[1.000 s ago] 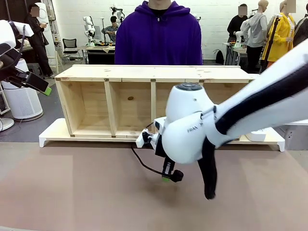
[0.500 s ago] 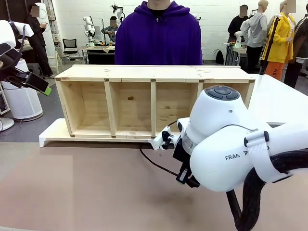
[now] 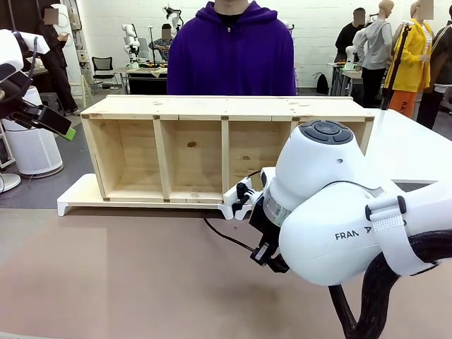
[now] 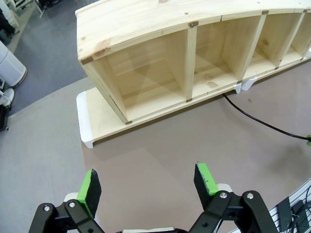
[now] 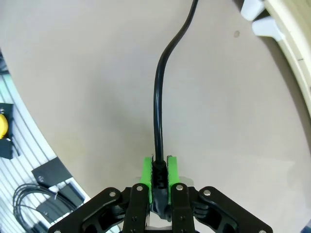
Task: Perform cable management.
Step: Pull the grasped Power Cable to the location of the Power Strip.
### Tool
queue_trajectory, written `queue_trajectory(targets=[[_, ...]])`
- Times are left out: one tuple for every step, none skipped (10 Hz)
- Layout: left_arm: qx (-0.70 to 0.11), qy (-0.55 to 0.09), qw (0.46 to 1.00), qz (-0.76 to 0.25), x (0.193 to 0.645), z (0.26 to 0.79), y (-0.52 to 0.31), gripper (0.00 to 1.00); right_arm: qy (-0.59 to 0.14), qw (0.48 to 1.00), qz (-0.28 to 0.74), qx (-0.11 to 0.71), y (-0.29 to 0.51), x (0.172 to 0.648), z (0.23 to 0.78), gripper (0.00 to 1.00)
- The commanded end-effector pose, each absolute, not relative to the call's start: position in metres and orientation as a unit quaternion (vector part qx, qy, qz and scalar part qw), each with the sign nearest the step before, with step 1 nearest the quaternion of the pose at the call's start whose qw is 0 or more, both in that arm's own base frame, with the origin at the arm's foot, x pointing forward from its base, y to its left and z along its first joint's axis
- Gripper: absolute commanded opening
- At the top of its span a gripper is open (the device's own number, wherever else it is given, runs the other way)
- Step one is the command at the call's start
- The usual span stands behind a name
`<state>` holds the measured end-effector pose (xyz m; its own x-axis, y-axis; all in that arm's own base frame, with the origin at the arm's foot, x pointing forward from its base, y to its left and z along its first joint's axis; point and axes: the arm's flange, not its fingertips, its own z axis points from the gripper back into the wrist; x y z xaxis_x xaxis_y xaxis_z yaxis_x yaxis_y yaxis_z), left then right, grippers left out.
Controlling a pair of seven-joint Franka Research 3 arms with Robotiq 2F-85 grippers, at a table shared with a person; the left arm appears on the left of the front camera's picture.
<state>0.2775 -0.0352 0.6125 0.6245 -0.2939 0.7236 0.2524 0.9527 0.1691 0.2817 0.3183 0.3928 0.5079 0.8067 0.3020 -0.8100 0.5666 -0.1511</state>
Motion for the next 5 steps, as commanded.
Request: queue_trajectory(targets=[[0.022, -0.409, 0.901, -0.146, 0.2780, 0.6128, -0.0354, 1.00, -0.168, 0.875, 0.455, 0.009, 0.3151, 0.2843, 0.3929, 0.15], [0.022, -0.409, 0.901, -0.146, 0.2780, 0.6128, -0.0354, 1.00, -0.168, 0.875, 0.455, 0.009, 0.3151, 0.2843, 0.3929, 0.15], [0.022, -0.409, 0.901, -0.146, 0.2780, 0.6128, -0.0354, 1.00, -0.168, 0.875, 0.455, 0.009, 0.3151, 0.2843, 0.3929, 0.15], [0.022, -0.409, 0.901, -0.146, 0.2780, 0.6128, -0.0354, 1.00, -0.168, 0.875, 0.455, 0.009, 0.3151, 0.2843, 0.3929, 0.15], [0.022, -0.409, 0.901, -0.146, 0.2780, 0.6128, -0.0354, 1.00, -0.168, 0.875, 0.455, 0.009, 0.3151, 0.2843, 0.3929, 0.15]])
